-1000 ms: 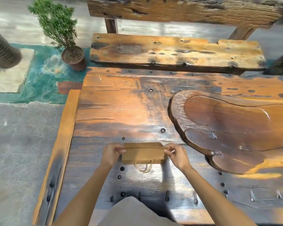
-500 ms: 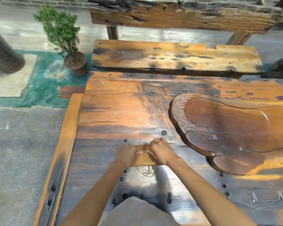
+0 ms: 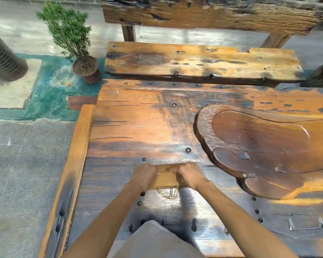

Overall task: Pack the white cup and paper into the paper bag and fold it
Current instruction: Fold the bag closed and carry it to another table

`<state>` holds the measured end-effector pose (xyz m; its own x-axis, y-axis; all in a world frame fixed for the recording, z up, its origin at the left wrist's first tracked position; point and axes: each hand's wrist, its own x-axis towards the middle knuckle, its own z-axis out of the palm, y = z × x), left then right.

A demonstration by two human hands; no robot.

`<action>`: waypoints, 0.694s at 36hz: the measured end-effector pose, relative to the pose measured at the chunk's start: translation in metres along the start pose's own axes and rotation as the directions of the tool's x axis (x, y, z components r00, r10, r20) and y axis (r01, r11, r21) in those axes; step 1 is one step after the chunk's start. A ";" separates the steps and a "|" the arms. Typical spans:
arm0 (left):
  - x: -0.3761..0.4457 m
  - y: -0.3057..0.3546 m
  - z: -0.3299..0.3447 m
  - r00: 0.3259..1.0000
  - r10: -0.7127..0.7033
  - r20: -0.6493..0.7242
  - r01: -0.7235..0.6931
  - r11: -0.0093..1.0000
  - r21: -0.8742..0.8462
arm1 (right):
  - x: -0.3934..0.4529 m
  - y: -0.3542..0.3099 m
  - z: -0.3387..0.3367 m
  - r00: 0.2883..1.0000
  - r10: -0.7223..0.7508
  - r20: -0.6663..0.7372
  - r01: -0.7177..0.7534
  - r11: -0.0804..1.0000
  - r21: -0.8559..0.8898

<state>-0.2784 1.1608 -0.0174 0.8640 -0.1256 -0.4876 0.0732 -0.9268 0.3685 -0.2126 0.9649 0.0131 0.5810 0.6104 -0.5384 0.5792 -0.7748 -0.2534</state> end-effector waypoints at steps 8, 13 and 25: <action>0.000 -0.018 0.017 0.999 0.052 0.008 -0.051 0.998 -0.041 | -0.002 0.012 0.008 0.995 -0.078 -0.054 0.077 0.997 -0.019; -0.002 -0.022 0.014 0.998 -0.059 -0.029 0.052 0.981 -0.188 | -0.002 0.020 0.009 0.998 0.028 -0.054 -0.031 0.999 -0.041; -0.009 -0.028 0.019 0.996 -0.013 -0.094 0.009 0.999 -0.038 | -0.011 0.031 0.008 0.998 0.046 -0.047 -0.048 0.998 -0.033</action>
<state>-0.2978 1.1816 -0.0381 0.9058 -0.0801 -0.4160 0.1000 -0.9137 0.3938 -0.2057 0.9326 0.0044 0.6336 0.5809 -0.5110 0.5695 -0.7973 -0.2002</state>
